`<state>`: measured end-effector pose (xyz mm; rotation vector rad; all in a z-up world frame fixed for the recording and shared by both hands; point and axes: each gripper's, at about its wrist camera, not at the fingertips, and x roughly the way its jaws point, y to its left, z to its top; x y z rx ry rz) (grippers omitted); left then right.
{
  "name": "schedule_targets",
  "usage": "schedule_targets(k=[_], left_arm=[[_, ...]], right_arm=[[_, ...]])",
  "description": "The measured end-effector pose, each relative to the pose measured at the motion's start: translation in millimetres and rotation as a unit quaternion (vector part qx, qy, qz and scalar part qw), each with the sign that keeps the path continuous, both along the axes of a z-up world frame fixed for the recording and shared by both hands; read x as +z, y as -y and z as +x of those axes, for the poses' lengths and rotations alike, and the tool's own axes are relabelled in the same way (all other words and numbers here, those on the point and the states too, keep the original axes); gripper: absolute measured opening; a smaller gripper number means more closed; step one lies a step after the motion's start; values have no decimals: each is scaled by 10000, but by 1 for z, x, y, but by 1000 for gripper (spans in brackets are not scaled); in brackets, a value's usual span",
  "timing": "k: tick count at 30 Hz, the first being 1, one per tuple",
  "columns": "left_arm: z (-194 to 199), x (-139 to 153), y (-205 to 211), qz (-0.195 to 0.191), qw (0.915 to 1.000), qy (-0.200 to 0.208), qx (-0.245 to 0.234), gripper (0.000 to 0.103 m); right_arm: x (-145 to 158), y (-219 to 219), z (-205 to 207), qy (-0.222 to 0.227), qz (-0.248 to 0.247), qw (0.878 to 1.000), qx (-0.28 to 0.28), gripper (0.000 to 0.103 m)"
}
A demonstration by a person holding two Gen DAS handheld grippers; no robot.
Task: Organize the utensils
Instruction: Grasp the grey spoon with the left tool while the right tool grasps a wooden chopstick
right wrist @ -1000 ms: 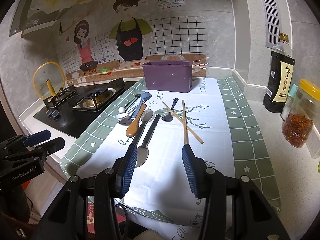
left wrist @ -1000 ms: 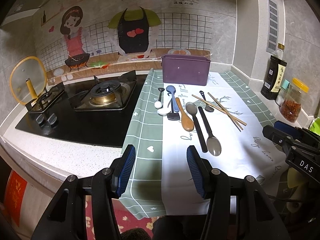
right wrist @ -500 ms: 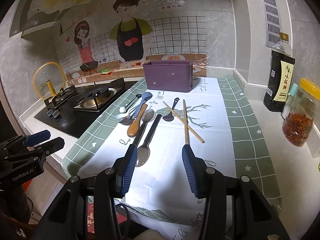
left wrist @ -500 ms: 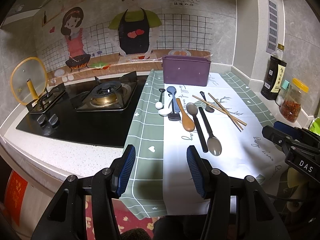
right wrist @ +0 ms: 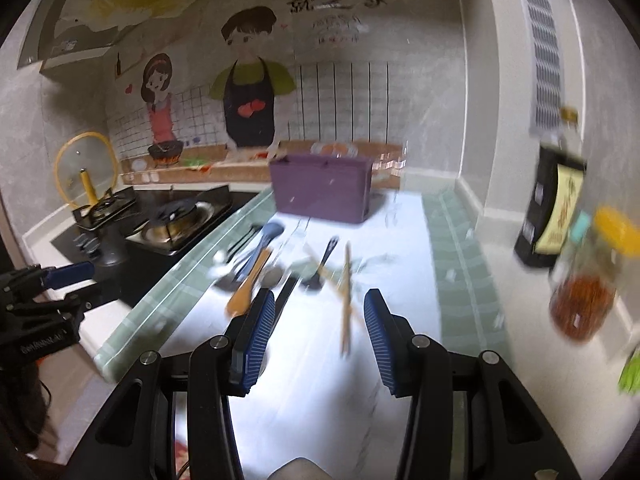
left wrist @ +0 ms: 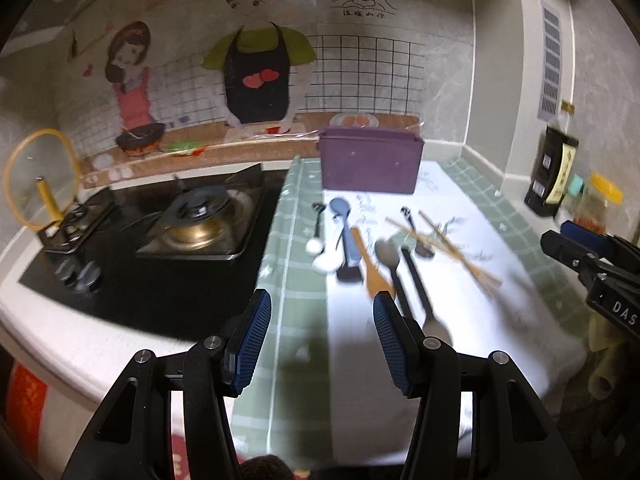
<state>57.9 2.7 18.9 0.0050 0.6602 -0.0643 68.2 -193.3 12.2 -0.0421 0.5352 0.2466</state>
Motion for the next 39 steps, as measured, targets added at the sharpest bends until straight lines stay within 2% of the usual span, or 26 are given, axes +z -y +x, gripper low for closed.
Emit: schedule_targets(k=[2,5,8,11,14,18,20,24,27,29,34,36,38,39], left_arm=[[24,6,-3,-138,9998,23,-134,55],[65,11,-5,-212,9993,-42,-295,55],[110,10,-8,-326,9984,-223,-398,55],[163,0,-5,-383,9969,-502,-470,55],[211,-17,-1,-609,9924,-895,-588,55],[260,-44,3,-906,9814,-1572,-625,55],[279,-57,8,-786,9791,-1782,-592,54],[298,-73,18,-541,9778,-1961,-495,53],[313,-87,26,-337,9749,-2171,-355,53],[321,-94,30,-349,9721,-2310,-218,51],[334,-99,41,-81,9689,-2451,330,45],[335,-100,47,21,9693,-2430,371,36],[332,-97,49,-122,9692,-2441,292,35],[323,-89,47,-352,9717,-2328,191,35]], right_arm=[[6,-1,23,-32,-103,9998,146,44],[10,-8,61,-345,-333,9982,357,42],[14,-14,87,-318,-557,9972,373,38],[13,-18,120,-311,-796,9958,331,37],[12,-19,154,-397,-945,9946,166,37],[10,-7,188,-701,-682,9952,-10,36],[2,5,198,-889,-380,9952,-165,36],[-15,27,199,-1035,-99,9938,-395,36],[-27,34,195,-1096,-189,9931,-371,36],[-35,38,191,-1139,-303,9925,-334,36],[-48,43,189,-1464,-100,9891,146,36],[-54,41,195,-1748,95,9839,359,36],[-61,34,204,-1989,192,9786,496,36],[-64,30,207,-2051,191,9773,496,36]])
